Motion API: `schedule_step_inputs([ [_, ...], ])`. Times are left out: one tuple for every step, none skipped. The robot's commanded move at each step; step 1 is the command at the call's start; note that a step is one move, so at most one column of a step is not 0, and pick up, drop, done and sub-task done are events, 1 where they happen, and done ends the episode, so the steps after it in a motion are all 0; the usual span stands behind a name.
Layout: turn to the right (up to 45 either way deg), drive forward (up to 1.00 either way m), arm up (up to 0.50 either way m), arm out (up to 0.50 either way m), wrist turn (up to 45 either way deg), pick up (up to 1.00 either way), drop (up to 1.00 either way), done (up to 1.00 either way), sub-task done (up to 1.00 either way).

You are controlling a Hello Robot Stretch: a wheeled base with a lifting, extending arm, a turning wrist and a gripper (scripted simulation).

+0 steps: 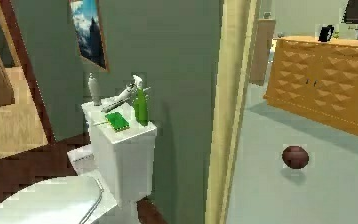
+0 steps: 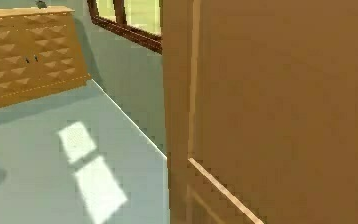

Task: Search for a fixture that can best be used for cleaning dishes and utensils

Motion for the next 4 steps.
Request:
schedule_step_inputs([
  [-36.0,0.00,0.00,0.00,0.0,0.00,0.00,0.00,0.00],
  [0.0,0.10,0.00,0.00,0.0,0.00,0.00,0.00,0.00],
  [-45.0,0.00,0.00,0.00,0.0,0.00,0.00,0.00,0.00],
  [-27.0,0.00,0.00,0.00,0.0,0.00,0.00,0.00,0.00],
])
